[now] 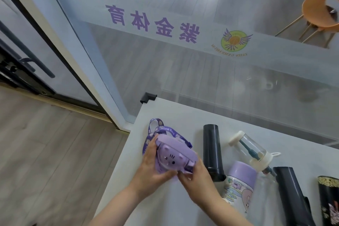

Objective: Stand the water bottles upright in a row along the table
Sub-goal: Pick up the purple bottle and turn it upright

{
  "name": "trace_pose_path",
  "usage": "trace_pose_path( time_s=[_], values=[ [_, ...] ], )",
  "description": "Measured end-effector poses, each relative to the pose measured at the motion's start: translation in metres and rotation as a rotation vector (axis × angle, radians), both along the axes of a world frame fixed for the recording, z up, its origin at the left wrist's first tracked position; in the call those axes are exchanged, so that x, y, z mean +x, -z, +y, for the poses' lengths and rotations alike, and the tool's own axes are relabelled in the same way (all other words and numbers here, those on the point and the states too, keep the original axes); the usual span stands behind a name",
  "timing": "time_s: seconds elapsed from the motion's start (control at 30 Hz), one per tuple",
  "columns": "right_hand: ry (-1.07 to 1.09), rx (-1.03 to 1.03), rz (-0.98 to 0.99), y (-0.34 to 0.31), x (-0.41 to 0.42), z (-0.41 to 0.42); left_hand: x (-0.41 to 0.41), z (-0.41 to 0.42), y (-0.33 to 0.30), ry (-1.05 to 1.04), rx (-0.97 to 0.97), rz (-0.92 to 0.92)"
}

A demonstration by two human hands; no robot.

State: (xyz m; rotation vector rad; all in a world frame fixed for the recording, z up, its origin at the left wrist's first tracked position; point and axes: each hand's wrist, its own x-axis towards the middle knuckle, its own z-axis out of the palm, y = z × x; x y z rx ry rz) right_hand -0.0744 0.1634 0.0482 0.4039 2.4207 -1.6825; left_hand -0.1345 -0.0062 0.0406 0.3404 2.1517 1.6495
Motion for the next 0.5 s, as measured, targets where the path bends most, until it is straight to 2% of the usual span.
trace_pose_path(
  time_s=[0.17, 0.33, 0.5],
  values=[
    [0.059, 0.061, -0.029, 0.007, -0.059, 0.003, -0.061, 0.007, -0.002, -0.045, 0.01, 0.003],
    [0.037, 0.083, 0.054, 0.001, -0.121, 0.008, -0.116, 0.024, -0.005, -0.125, 0.016, 0.057],
    [0.03, 0.144, 0.048, 0.002, -0.165, 0.017, -0.155, 0.034, 0.004, -0.18, 0.008, 0.045]
  ],
)
